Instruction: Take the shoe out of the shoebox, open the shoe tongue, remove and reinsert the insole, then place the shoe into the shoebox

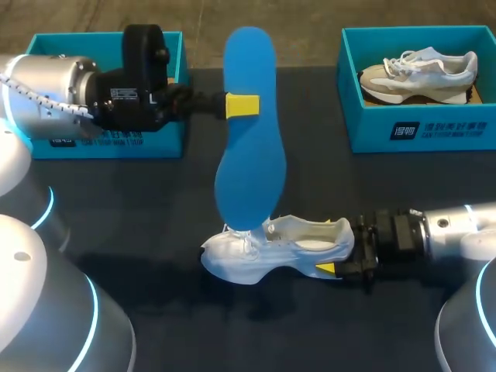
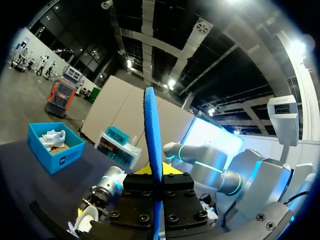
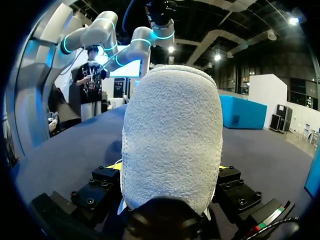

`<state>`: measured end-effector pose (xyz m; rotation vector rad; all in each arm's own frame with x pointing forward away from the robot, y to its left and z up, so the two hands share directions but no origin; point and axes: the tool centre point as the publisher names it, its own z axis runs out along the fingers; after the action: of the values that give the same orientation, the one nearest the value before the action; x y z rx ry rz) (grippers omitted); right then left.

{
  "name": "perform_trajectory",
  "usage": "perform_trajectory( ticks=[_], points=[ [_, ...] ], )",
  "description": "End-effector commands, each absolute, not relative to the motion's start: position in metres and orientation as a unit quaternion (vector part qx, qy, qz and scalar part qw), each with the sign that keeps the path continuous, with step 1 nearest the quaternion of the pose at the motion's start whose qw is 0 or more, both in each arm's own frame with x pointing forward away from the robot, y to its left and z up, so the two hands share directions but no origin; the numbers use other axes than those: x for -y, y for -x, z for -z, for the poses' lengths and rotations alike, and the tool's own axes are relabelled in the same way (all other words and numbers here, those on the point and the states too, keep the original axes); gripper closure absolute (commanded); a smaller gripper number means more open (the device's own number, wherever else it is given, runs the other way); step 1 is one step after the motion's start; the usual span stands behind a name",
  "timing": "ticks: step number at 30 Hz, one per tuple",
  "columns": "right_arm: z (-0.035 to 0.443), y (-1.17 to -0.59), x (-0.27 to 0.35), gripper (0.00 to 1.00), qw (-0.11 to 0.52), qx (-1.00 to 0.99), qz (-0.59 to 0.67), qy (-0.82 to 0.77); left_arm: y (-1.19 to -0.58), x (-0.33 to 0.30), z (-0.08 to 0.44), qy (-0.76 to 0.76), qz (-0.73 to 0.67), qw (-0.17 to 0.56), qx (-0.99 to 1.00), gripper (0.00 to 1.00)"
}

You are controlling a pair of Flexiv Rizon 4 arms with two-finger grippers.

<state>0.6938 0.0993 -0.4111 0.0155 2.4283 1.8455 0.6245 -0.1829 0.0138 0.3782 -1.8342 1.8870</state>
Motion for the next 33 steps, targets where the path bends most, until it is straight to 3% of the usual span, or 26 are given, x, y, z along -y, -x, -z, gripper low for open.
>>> perform_trajectory(
  ticks=[1, 2, 20, 33],
  points=[
    [0.411, -0.695, -0.101, 0.26, 0.042, -0.796, -0.604, -0.003, -0.620, 0.177, -0.015, -0.141, -0.690, 0.235, 0.670, 1.00],
    [0.411, -0.695, -0.100, 0.00, 0.042, -0.796, -0.603, -0.004, -0.619, 0.176, -0.015, -0.141, -0.690, 0.234, 0.671, 1.00],
    [0.401, -0.693, -0.085, 0.00, 0.046, -0.810, -0.584, 0.000, -0.618, 0.167, -0.017, -0.144, -0.690, 0.222, 0.673, 1.00],
    [0.387, -0.697, -0.072, 0.00, 0.043, -0.868, -0.495, 0.011, -0.618, 0.168, -0.019, -0.134, -0.691, 0.224, 0.674, 1.00]
  ],
)
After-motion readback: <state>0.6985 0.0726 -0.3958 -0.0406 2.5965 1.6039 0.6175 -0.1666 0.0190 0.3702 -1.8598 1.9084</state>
